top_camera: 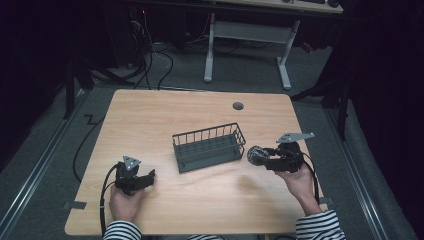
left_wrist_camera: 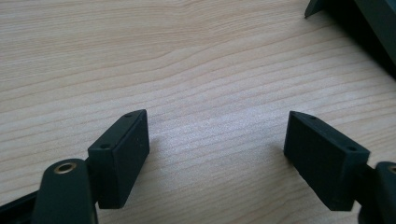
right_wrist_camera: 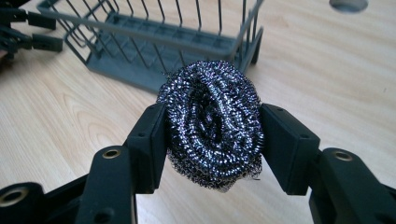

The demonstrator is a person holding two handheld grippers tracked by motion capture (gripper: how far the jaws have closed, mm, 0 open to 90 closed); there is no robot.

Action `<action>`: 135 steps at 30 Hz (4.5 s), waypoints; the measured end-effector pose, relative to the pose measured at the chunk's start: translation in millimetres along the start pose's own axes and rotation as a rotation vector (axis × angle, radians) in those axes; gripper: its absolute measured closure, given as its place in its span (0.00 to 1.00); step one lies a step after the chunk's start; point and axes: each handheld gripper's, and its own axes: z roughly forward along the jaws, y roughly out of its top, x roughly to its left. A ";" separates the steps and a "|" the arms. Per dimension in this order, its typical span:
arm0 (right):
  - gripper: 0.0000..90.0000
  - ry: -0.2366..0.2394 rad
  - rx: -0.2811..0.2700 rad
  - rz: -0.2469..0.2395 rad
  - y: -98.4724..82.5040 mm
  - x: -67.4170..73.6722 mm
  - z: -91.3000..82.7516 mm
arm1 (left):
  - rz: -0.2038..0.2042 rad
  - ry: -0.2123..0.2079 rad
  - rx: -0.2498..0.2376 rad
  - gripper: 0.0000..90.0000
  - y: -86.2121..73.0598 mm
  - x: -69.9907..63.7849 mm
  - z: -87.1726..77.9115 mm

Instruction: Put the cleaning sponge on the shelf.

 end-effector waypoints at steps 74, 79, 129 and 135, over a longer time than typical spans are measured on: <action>0.40 0.009 -0.011 0.021 68.6 -2.5 61.4 | -0.002 0.002 0.000 0.26 -0.1 0.1 0.0; 0.42 -0.007 -0.045 0.043 53.1 -11.5 40.9 | -0.002 0.003 -0.001 0.26 -0.1 0.1 0.0; 0.42 -0.223 -0.023 0.144 -98.5 -39.0 39.6 | -0.001 0.003 -0.001 0.26 -0.1 -0.1 0.0; 0.40 -0.324 -0.016 0.055 -101.5 -25.9 43.4 | 0.000 0.002 0.000 0.26 -0.1 -0.2 0.0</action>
